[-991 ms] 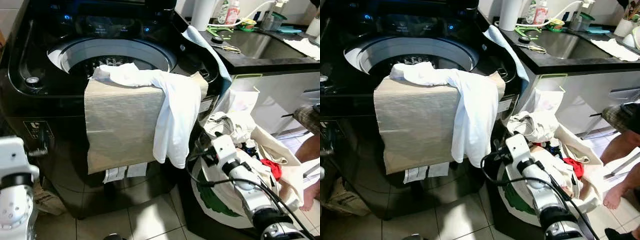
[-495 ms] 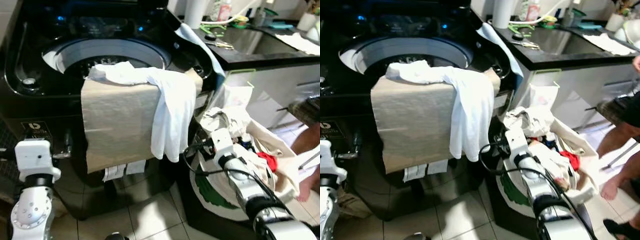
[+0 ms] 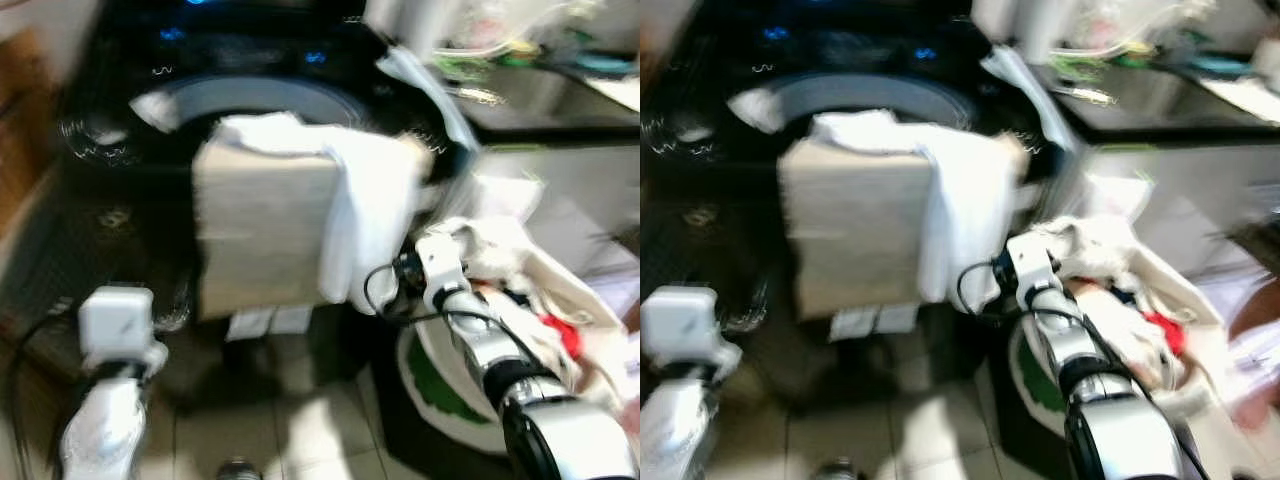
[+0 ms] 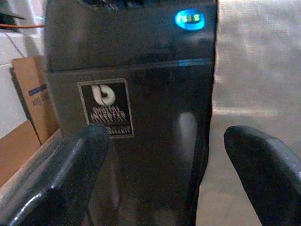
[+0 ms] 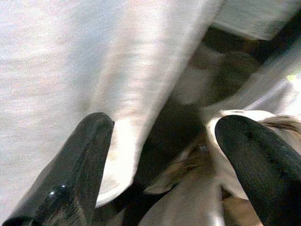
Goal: Clothes washing
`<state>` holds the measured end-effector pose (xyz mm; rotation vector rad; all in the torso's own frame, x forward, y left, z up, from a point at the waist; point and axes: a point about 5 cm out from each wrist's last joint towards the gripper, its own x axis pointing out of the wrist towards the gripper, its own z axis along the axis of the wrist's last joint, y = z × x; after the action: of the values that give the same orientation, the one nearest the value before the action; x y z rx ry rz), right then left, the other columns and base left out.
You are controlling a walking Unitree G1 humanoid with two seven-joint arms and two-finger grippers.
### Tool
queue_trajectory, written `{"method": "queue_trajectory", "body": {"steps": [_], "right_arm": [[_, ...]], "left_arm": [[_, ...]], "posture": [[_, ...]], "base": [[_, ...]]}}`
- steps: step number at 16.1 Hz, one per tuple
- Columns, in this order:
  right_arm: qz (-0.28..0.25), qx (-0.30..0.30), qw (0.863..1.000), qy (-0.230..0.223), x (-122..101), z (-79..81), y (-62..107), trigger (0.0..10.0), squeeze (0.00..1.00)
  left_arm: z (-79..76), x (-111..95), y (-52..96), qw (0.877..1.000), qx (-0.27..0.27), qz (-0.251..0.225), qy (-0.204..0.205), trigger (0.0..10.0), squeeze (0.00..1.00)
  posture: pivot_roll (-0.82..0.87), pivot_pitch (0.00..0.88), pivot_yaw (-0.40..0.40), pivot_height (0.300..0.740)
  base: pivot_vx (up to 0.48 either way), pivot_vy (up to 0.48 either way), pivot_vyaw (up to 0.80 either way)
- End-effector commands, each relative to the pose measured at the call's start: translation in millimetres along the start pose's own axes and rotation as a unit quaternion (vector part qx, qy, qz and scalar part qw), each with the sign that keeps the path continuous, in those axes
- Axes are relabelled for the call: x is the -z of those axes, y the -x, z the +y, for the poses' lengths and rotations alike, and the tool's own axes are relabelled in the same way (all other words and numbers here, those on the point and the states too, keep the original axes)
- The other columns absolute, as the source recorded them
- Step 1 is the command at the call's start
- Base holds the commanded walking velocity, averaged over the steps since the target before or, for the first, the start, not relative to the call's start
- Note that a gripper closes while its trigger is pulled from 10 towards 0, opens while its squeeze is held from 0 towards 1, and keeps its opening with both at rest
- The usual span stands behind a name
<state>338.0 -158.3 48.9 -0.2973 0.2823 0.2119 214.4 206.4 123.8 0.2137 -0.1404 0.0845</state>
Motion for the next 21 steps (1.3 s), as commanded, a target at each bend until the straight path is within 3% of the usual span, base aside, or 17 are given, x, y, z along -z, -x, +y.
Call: {"method": "queue_trajectory", "body": {"steps": [1, 2, 5, 8, 12, 14, 17, 21], "right_arm": [[-0.003, 0.008, 1.000, 0.001, -5, -8.0, -1.4, 10.0, 0.00], [-0.010, 0.012, 1.000, -0.002, -7, -9.8, -1.4, 10.0, 0.00], [-0.014, 0.019, 1.000, -0.008, -5, -7.2, -0.9, 10.0, 0.00], [-0.008, 0.019, 1.000, 0.002, -6, -3.4, -2.2, 10.0, 0.00], [0.032, 0.025, 0.999, -0.006, 1, -2.2, -2.9, 10.0, 0.00], [0.034, -0.015, 0.999, -0.022, 1, 5.8, -3.7, 10.0, 0.00], [0.064, -0.040, 0.997, 0.010, 7, 16.6, -3.3, 10.0, 0.00], [0.075, -0.039, 0.996, 0.023, 7, 19.5, -4.1, 10.0, 0.00]], "left_arm": [[-5.0, -10, -4.4, 1.000, 0.015, -0.016, -0.004, 10.0, 0.00], [-9.4, -15, -9.1, 0.999, 0.024, -0.019, -0.022, 10.0, 0.00], [-13.2, -20, -19.8, 0.999, 0.026, -0.021, -0.020, 10.0, 0.00], [-15.0, -20, -21.8, 0.999, 0.030, -0.018, -0.023, 10.0, 0.00], [-7.0, -25, -18.0, 0.999, 0.023, -0.012, -0.037, 10.0, 0.00], [-4.3, -29, -12.0, 0.999, 0.017, -0.010, -0.042, 10.0, 0.00], [-4.6, -31, -5.9, 0.999, 0.008, -0.005, -0.046, 10.0, 0.00], [-4.3, -39, 1.5, 0.999, 0.004, -0.002, -0.053, 10.0, 0.00]], "posture": [[0.19, 0.000, -0.114, 0.740], [0.19, 0.000, -0.116, 0.740], [0.18, 0.000, -0.108, 0.740], [0.18, 0.000, -0.096, 0.740], [0.23, 0.000, -0.099, 0.740], [0.25, 0.000, -0.110, 0.740], [0.27, 0.000, -0.131, 0.740], [0.30, 0.000, -0.149, 0.740]], "base": [[0.000, 0.000, 0.00], [0.000, 0.000, 0.00], [0.000, 0.000, 0.00], [0.000, 0.000, 0.00], [0.000, 0.000, 0.00], [0.000, 0.000, 0.00], [0.000, 0.000, 0.00], [0.000, 0.000, 0.00]]}}
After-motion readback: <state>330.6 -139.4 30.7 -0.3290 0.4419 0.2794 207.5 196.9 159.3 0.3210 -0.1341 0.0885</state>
